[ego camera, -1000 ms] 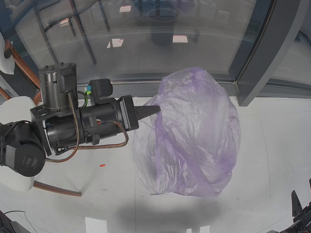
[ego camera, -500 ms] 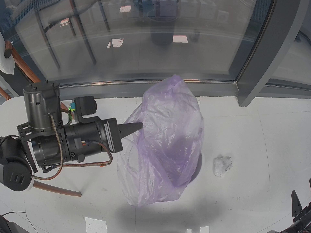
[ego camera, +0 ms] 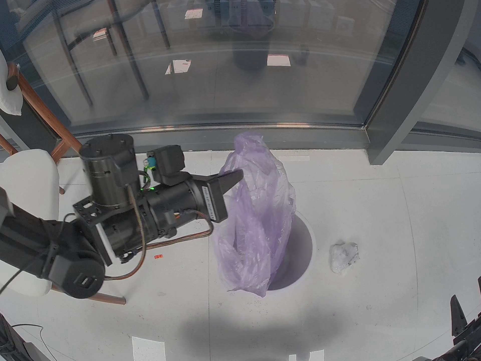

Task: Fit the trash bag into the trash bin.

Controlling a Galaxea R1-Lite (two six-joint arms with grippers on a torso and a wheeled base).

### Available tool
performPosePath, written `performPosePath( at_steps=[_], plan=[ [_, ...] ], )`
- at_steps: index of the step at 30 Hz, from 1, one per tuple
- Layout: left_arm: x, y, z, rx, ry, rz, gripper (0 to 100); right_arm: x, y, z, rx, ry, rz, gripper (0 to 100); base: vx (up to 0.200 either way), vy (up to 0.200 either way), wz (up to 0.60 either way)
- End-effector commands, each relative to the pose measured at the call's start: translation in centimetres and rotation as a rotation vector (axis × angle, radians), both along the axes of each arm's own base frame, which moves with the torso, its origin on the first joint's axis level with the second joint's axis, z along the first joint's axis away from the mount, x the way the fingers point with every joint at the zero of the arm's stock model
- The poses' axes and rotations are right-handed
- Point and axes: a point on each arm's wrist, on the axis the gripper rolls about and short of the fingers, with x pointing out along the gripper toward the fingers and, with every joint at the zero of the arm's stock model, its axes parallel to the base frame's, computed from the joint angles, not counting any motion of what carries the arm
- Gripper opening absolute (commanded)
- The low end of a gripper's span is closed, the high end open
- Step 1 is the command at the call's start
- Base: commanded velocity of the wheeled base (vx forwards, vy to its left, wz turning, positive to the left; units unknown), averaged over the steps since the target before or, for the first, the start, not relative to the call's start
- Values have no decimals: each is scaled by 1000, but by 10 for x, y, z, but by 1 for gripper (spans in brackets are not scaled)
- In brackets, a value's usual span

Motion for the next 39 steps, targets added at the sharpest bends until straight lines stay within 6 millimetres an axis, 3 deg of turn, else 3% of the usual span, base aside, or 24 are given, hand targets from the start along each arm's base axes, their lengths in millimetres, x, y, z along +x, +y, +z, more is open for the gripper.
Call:
performPosePath(
  at_steps=[1, 7, 8, 9, 10, 11, 13, 14, 15, 17, 18, 19, 20, 21, 25, 29, 34, 39],
  plan=[
    [7, -36, -45, 63, 62, -50, 0, 1, 0, -5, -5, 19, 4, 100, 0, 0, 0],
    [-13, -45, -59, 171, 30, -110, 0, 1, 0, -5, -7, 17, 7, 100, 0, 0, 0],
    [-18, -44, -65, 225, 8, -128, 0, 0, 0, 1, -13, -15, 18, 100, 0, 0, 0],
    [-21, -41, -70, 294, -27, -141, 0, -8, 2, 33, -13, -132, 85, 100, 0, 0, 0],
    [-21, -41, -70, 294, -27, -141, 0, -8, 2, 33, -13, -132, 85, 100, 0, 0, 0],
    [-20, -39, -74, 382, -75, -155, 0, 1, 3, 67, -10, -86, 189, 100, 0, 0, 0],
    [-16, -37, -75, 461, -113, -166, 0, 31, 5, 72, 46, 104, 270, 100, 0, 0, 0],
    [-16, -38, -75, 466, -116, -167, 0, 35, 6, 73, 59, 122, 281, 100, 0, 0, 0],
    [-13, -38, -74, 543, -159, -187, 0, 54, 10, 92, 151, 189, 358, 100, 0, 0, 0],
    [-12, -39, -74, 598, -191, -204, 0, 75, 15, 103, 205, 275, 406, 100, 0, 0, 0],
    [-11, -40, -74, 654, -226, -225, 0, 98, 23, 111, 248, 352, 452, 100, 0, 0, 0],
    [-11, -40, -74, 654, -226, -225, 0, 98, 23, 111, 248, 352, 452, 100, 0, 0, 0],
    [-9, -41, -73, 721, -268, -247, 0, 129, 35, 117, 289, 448, 487, 100, 0, 0, 0],
    [-9, -42, -74, 747, -277, -256, 0, 143, 41, 121, 313, 479, 498, 100, 0, 0, 0],
    [-25, -60, -77, 810, -272, -244, 0, 186, 73, 127, 359, 546, 585, 100, 0, 0, 0],
    [-34, -67, -78, 851, -216, -56, 0, 218, 116, 124, 432, 653, 657, 100, 0, 0, 0],
    [-58, -98, -89, 843, -170, 43, 0, 244, 156, 120, 460, 727, 704, 100, 0, 0, 0],
    [-62, -104, -97, 865, -169, 15, 0, 267, 184, 94, 425, 810, 694, 100, 0, 0, 0]
  ],
)
